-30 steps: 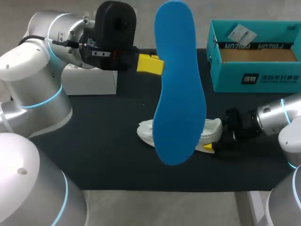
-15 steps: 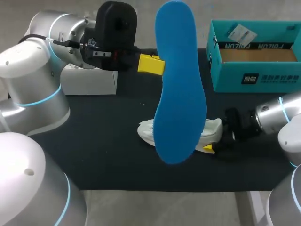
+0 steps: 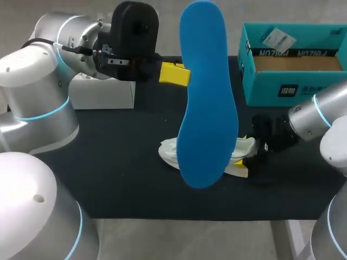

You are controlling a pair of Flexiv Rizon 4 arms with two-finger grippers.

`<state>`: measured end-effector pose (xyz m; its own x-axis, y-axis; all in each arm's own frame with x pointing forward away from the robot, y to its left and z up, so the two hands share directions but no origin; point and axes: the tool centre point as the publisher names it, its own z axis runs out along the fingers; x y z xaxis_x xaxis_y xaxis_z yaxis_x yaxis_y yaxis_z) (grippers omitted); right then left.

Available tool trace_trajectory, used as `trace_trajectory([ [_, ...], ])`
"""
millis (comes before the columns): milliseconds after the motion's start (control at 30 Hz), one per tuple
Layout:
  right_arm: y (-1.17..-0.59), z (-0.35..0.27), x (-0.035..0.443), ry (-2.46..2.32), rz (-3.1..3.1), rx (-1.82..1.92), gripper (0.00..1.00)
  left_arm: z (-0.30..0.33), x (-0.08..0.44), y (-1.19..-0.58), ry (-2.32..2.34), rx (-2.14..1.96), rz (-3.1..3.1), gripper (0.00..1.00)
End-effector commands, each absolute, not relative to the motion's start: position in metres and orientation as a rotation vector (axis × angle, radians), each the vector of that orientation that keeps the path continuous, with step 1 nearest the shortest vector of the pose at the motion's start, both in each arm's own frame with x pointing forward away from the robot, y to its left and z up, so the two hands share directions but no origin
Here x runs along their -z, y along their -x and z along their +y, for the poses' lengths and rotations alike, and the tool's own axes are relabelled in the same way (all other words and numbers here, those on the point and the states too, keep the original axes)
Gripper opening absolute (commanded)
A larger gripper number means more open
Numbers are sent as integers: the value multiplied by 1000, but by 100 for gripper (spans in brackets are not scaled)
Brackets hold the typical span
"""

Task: Take the shoe out of the shoebox, open the shoe tongue, remove and reinsert the insole, then place the shoe into the shoebox

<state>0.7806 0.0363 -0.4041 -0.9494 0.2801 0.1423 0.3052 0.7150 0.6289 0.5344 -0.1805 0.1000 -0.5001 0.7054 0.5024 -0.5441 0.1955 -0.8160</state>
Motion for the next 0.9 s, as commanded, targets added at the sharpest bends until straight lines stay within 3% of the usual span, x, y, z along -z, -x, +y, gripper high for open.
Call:
trace_trajectory([
  [33, -776, 31, 377, 507, -2908, 738, 100, -181, -99, -534, 167, -1528, -1437, 0],
  [300, -766, 28, 351, 557, -2903, 418, 100, -181, -99, -534, 167, -1528, -1437, 0],
  [900, -761, 21, 327, 586, -2972, 93, 100, -181, -99, -534, 167, -1528, -1437, 0],
])
